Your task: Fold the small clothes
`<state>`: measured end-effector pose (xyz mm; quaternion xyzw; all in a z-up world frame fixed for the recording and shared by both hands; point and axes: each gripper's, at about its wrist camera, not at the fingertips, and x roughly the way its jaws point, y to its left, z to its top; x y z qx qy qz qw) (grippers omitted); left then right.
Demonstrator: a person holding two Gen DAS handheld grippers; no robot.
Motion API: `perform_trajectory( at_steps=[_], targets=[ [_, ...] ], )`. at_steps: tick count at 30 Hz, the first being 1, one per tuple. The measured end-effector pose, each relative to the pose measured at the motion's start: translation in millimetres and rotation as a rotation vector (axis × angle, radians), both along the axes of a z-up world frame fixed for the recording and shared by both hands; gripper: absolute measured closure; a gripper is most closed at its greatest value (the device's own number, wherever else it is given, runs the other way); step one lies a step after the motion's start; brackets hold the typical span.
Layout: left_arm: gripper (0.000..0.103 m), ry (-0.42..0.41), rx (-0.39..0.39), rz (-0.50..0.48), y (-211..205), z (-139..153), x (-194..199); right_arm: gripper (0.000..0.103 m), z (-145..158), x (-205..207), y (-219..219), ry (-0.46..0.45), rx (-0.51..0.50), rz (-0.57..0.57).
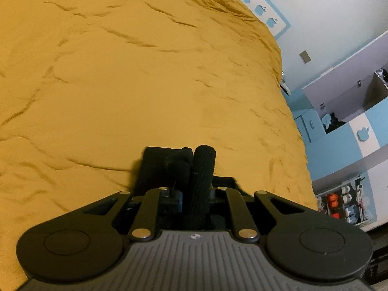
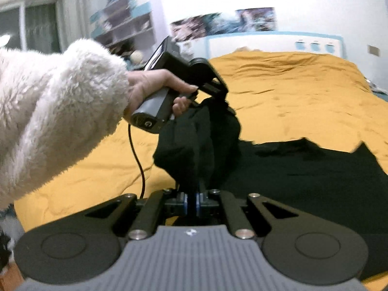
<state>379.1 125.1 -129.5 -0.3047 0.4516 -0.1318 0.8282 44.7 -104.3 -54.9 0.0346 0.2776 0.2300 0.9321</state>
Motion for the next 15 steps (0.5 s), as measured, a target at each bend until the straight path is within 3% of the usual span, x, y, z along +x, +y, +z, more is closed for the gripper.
perform_trajectory(
  at_steps=[6, 15],
  targets=[
    [0.088, -0.012, 0.069, -0.105, -82, 19, 24, 0.103, -3, 7, -78, 0.038, 0.131, -0.148],
    [0.088, -0.015, 0.096, -0.161, -188, -5, 46, 0.103, -19, 8, -183, 0.057, 0.255, -0.376]
  ],
)
